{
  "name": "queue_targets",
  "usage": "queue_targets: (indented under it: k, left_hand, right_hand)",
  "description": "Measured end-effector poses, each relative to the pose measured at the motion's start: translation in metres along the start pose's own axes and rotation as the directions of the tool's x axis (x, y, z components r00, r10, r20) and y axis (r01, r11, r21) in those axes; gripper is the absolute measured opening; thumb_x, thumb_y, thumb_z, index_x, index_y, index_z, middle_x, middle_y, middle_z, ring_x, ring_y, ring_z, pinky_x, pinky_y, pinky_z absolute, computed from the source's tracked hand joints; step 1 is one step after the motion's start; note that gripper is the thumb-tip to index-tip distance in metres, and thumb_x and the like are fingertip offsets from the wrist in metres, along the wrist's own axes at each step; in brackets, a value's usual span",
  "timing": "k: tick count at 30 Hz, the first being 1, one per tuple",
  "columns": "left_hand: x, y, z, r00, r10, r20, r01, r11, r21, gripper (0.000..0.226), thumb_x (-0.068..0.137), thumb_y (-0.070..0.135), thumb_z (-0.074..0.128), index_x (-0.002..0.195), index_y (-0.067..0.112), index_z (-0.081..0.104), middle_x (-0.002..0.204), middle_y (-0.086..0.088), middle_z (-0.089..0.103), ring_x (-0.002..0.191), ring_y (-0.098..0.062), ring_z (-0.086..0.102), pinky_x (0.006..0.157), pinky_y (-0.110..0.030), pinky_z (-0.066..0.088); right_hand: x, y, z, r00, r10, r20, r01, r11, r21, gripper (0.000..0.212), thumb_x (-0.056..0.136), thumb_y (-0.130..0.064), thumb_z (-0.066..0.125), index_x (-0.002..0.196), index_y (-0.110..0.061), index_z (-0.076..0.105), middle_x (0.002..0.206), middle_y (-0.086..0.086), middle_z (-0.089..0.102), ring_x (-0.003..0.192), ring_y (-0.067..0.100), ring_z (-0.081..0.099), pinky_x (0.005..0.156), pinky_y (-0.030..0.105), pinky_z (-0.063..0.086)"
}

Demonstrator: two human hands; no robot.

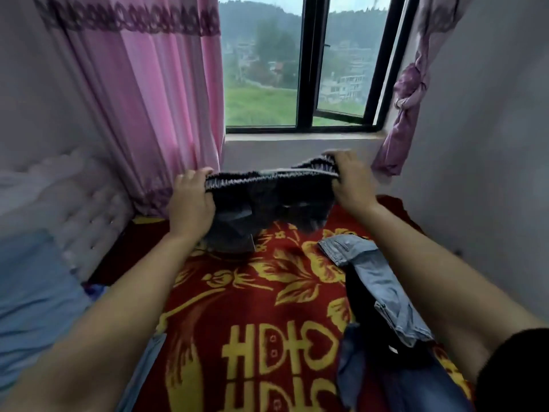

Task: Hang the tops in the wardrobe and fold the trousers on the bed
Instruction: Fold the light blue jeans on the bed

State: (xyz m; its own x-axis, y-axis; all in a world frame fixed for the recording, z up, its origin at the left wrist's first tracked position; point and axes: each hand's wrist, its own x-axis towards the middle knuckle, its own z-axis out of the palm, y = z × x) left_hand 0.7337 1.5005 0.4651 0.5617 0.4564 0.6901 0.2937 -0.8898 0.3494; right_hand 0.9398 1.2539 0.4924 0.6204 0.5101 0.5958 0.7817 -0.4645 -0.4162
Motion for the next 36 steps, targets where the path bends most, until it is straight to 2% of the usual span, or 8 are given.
queue_targets:
  k: [4,7,11,16,21,30,33,36]
  left_hand:
    - [-0.157,-0.03,0.033,0.871,-0.236,0.432,0.189,0.971,0.149,0.04,0.087,0.011,0.052,0.123,0.025,0.061,0.113,-0.005,0.063,0.11,-0.03,0.052,0.089,-0.039,0.045]
    - [-0.268,-0.032,0.04,0.688,-0.346,0.638,0.071,0.907,0.415,0.038,0.083,0.012,0.049,0.113,0.031,0.06,0.112,0.002,0.065,0.114,-0.023,0.053,0.093,-0.038,0.039]
    - [-0.386,-0.016,0.029,0.521,-0.41,0.748,-0.076,0.851,0.519,0.035,0.081,0.007,0.05,0.107,0.029,0.058,0.114,0.004,0.064,0.12,-0.022,0.051,0.108,-0.046,0.03]
    - [-0.496,0.016,0.012,0.422,-0.406,0.811,-0.147,0.852,0.503,0.045,0.084,0.004,0.052,0.126,0.02,0.056,0.122,-0.002,0.063,0.119,-0.027,0.053,0.093,-0.038,0.04]
    - [-0.575,0.037,0.024,0.419,-0.389,0.821,-0.175,0.852,0.493,0.045,0.031,-0.009,0.083,0.069,0.009,0.066,0.066,-0.009,0.065,0.066,-0.032,0.064,0.054,-0.035,0.051]
    - [-0.712,-0.001,0.087,0.304,-0.526,0.794,-0.105,0.81,0.577,0.045,0.083,0.011,0.061,0.127,0.012,0.052,0.119,-0.009,0.06,0.115,-0.033,0.05,0.091,-0.043,0.042]
    - [-0.757,-0.019,0.104,0.279,-0.534,0.798,-0.079,0.815,0.574,0.035,0.083,0.007,0.059,0.117,0.009,0.058,0.111,-0.014,0.061,0.109,-0.035,0.054,0.086,-0.045,0.046]
    - [-0.781,-0.036,0.12,0.298,-0.497,0.815,-0.138,0.823,0.552,0.024,0.083,0.01,0.063,0.107,0.01,0.062,0.101,-0.013,0.062,0.1,-0.035,0.057,0.081,-0.045,0.048]
  right_hand:
    - [-0.134,0.031,0.058,0.885,0.148,0.441,-0.056,0.975,-0.217,0.043,0.087,-0.007,0.058,0.128,-0.021,0.058,0.122,0.006,0.061,0.112,0.031,0.059,0.085,0.038,0.049]
    - [-0.244,0.044,0.087,0.725,0.205,0.658,0.031,0.944,-0.328,0.041,0.086,-0.013,0.057,0.125,-0.025,0.058,0.122,0.002,0.063,0.113,0.028,0.06,0.08,0.036,0.048]
    - [-0.372,0.049,0.1,0.543,0.248,0.802,0.045,0.946,-0.322,0.044,0.086,-0.016,0.056,0.129,-0.027,0.053,0.129,0.004,0.057,0.12,0.029,0.057,0.086,0.039,0.05]
    - [-0.493,0.06,0.094,0.388,0.291,0.875,0.029,0.944,-0.327,0.059,0.091,-0.013,0.053,0.147,-0.027,0.037,0.135,0.012,0.044,0.114,0.037,0.058,0.087,0.042,0.051]
    - [-0.604,0.076,0.095,0.409,0.28,0.868,0.023,0.948,-0.317,0.045,0.093,-0.016,0.049,0.137,-0.029,0.044,0.12,0.005,0.046,0.108,0.029,0.055,0.083,0.038,0.047]
    - [-0.735,0.1,0.148,0.432,0.312,0.846,-0.023,0.942,-0.336,0.051,0.085,-0.014,0.068,0.135,-0.017,0.059,0.102,0.011,0.057,0.096,0.035,0.059,0.074,0.041,0.048]
    - [-0.775,0.105,0.179,0.452,0.286,0.845,0.028,0.942,-0.334,0.057,0.069,-0.001,0.08,0.125,-0.007,0.067,0.095,0.018,0.063,0.092,0.038,0.066,0.062,0.041,0.053]
    - [-0.804,0.11,0.205,0.458,0.32,0.83,-0.027,0.938,-0.347,0.062,0.075,0.0,0.073,0.135,-0.005,0.059,0.113,0.023,0.061,0.117,0.043,0.058,0.084,0.049,0.053]
